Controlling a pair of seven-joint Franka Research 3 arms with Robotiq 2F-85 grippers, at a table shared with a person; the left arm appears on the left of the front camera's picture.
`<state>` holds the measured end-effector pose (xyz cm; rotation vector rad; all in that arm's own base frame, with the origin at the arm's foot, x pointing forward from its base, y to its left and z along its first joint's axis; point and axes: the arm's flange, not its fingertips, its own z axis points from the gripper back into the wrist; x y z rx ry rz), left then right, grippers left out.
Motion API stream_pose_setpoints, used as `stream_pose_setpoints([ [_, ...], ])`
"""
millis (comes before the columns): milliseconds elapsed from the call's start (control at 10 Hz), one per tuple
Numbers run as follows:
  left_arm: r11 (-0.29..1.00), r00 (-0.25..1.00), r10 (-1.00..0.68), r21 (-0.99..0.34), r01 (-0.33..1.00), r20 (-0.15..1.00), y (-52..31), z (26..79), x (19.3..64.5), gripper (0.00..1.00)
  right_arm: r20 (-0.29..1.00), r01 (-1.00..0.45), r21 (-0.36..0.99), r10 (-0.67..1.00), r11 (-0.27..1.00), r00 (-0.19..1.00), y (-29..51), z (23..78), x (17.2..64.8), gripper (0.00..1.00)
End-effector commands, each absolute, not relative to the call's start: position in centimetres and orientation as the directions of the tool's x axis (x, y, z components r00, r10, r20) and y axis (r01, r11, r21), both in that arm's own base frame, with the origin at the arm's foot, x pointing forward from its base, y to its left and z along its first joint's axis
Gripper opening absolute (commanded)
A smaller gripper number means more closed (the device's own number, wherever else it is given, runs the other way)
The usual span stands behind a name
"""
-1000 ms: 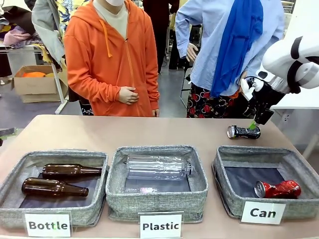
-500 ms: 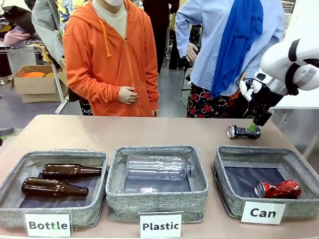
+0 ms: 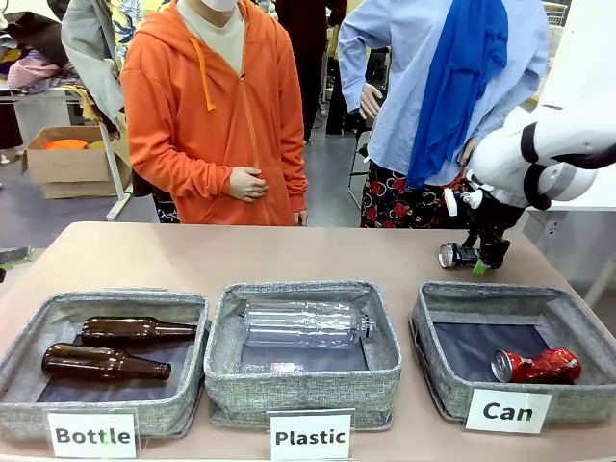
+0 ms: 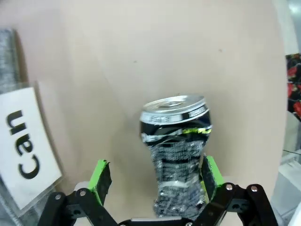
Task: Sort the can waste into the basket.
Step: Pick up the can waste from the table and place it in the right Fabric basket.
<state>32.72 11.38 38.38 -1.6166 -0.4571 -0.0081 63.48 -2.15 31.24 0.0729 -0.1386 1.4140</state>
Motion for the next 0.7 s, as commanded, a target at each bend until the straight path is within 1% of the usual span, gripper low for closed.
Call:
stream_pose_setpoints([
  [0, -0.035, 0.920, 0.289, -0.957, 0.287, 0.265, 11.3, 38.9, 32.7, 0.92, 0.112, -0.978, -0.122, 0.981, 0.171, 0.157, -1.4, 30.5, 64.0, 1.00],
  [200, -0.035, 0.920, 0.289, -0.957, 0.287, 0.265, 11.3, 38.9, 32.7, 0.92, 0.132, -0.973, -0.175, 0.983, 0.152, 0.130, -1.2, 30.1, 63.8, 1.00],
  [600, -0.035, 0.920, 0.289, -0.957, 0.287, 0.265, 11.3, 38.9, 32.7, 0.92, 0.123, -0.967, -0.190, 0.981, 0.170, 0.149, -1.2, 29.2, 64.3, 1.00],
])
